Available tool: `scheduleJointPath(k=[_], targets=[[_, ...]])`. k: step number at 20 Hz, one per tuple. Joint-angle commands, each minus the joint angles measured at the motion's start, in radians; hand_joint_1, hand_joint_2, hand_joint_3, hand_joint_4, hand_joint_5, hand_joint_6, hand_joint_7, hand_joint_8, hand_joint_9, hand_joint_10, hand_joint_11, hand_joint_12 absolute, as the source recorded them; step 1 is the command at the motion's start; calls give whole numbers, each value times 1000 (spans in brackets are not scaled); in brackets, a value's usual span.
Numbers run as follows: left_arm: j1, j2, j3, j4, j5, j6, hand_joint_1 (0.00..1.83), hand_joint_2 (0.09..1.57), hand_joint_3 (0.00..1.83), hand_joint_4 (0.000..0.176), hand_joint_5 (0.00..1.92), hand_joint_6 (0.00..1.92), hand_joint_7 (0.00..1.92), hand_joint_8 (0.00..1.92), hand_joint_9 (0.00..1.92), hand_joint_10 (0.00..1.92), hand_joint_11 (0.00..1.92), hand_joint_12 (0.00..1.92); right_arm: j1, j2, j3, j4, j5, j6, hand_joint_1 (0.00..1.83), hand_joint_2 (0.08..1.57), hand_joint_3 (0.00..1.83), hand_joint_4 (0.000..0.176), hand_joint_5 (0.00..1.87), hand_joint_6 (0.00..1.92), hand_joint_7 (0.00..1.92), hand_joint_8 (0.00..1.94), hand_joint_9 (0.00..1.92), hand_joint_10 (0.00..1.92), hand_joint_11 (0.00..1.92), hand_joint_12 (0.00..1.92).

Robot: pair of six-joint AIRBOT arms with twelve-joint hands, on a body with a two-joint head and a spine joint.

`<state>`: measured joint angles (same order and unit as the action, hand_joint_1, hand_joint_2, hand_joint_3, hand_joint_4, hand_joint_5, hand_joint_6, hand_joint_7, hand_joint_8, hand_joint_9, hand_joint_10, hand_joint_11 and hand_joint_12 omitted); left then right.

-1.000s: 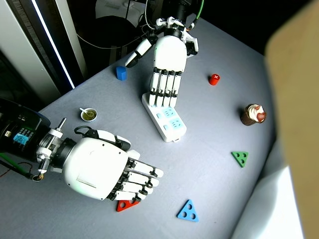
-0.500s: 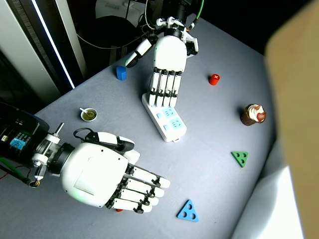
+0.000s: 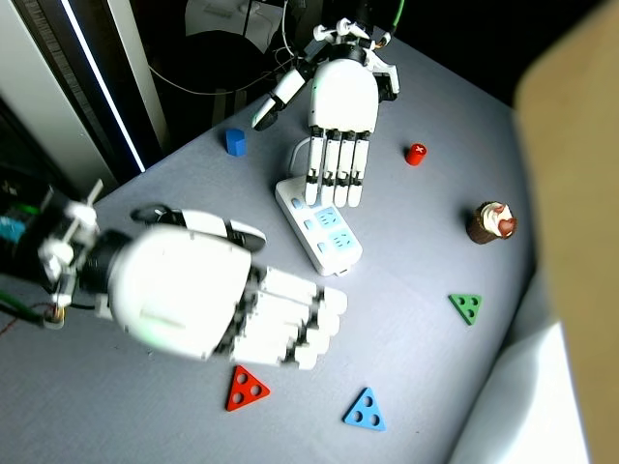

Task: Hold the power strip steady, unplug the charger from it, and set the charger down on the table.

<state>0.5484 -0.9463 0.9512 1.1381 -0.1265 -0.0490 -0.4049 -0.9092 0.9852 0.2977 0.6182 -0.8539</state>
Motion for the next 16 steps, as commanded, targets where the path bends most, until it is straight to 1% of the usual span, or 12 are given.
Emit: scheduleJointPath(k=[1,2,3,5,7,9,11,13,14,16], targets=[[-18,7,-3,-11,-49,-6,0,962,1,0,0,0,0,0,0,0,0,0,1,23,-3,-20,139,-2,718,1047,3,0,215,5,238,4,256,2,324,12],[-31,13,-3,-11,-51,-15,0,961,0,0,0,0,0,0,0,0,0,0,-1,39,-16,-40,149,-3,673,1052,5,0,206,1,235,2,254,1,320,10],[-48,18,-3,-11,-53,-21,0,961,0,0,0,0,0,0,0,0,0,0,-1,58,-29,-44,149,-3,673,1052,5,0,206,1,235,2,254,1,320,10],[-83,31,-4,-11,-52,-28,0,960,0,0,0,0,0,0,0,0,0,0,-3,91,-46,-50,149,-9,574,1078,12,0,177,0,221,0,246,0,311,6],[-107,37,-8,-11,-41,-44,0,959,0,0,0,0,0,0,0,0,0,0,-12,110,-55,-66,149,-14,593,1057,1,0,225,14,255,10,274,8,342,18],[-128,36,-7,-11,-33,-62,0,959,0,0,0,0,0,0,0,0,0,0,-21,127,-61,-102,149,-14,593,1061,2,0,224,11,251,6,267,4,334,14],[-149,35,-4,-11,-31,-62,0,970,4,0,0,0,0,0,0,0,0,0,-29,146,-68,-143,157,-15,546,1072,5,0,205,0,237,0,248,0,319,7],[-164,35,-2,-11,-31,-71,0,968,3,0,0,0,0,0,0,0,0,0,-39,167,-75,-150,153,-15,577,1064,0,0,210,2,245,3,257,3,323,8],[-172,37,-2,-11,-30,-73,0,966,2,0,0,0,0,0,0,0,0,0,-45,177,-77,-150,145,-15,548,1073,4,0,201,0,243,1,261,4,328,10],[-191,38,-3,-9,-28,-73,0,970,3,0,0,0,0,0,0,0,0,0,-65,185,-82,-158,124,-22,547,1080,6,0,216,7,250,4,267,5,334,13]])
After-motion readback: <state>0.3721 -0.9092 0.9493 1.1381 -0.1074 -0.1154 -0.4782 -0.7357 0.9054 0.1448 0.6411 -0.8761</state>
